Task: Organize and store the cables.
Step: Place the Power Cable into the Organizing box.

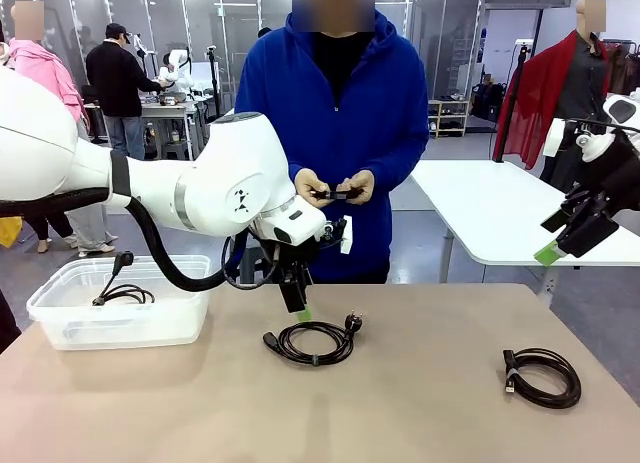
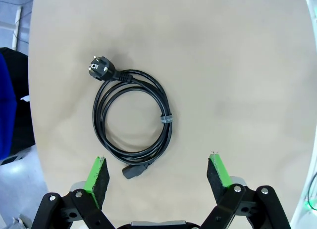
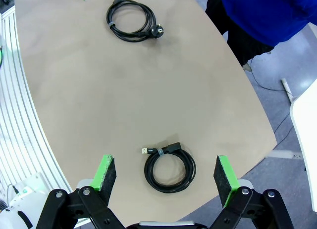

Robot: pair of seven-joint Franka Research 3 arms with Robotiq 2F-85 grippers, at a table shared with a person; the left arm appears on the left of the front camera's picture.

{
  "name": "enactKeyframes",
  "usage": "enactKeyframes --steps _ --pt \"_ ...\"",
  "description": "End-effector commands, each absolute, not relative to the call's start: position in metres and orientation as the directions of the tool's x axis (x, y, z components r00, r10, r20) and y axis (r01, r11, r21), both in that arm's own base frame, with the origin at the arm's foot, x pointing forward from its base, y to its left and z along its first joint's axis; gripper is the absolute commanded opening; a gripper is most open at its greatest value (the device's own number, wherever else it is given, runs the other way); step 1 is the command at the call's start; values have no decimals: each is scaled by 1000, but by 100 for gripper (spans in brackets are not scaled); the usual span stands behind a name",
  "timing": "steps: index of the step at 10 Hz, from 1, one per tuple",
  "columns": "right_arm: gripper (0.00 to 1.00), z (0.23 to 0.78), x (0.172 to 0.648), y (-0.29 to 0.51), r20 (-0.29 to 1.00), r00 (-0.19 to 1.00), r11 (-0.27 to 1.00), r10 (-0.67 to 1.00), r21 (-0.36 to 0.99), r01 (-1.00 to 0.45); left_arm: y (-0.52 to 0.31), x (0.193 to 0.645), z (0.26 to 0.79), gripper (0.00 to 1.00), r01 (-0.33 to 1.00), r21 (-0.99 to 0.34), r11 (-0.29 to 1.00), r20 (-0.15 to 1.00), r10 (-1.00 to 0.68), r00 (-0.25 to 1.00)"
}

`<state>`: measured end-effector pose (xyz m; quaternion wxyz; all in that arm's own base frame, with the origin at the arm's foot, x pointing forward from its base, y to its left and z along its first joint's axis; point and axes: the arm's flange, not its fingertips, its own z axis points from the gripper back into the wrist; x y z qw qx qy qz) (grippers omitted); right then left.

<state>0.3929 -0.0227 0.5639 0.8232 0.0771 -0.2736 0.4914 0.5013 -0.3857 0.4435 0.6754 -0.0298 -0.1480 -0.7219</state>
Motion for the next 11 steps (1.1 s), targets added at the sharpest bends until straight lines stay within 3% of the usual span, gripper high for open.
enactKeyframes --steps 1,5,11 --pt "100 563 393 -24 524 368 506 768 -143 -851 -393 510 448 100 987 145 -68 205 -974 -97" --pt "100 563 393 -24 524 368 506 768 -143 -851 -423 528 436 100 995 72 -76 106 -991 -83" --pt "100 563 393 -24 524 368 506 768 -143 -851 -438 537 415 100 1000 14 -28 77 -997 -29"
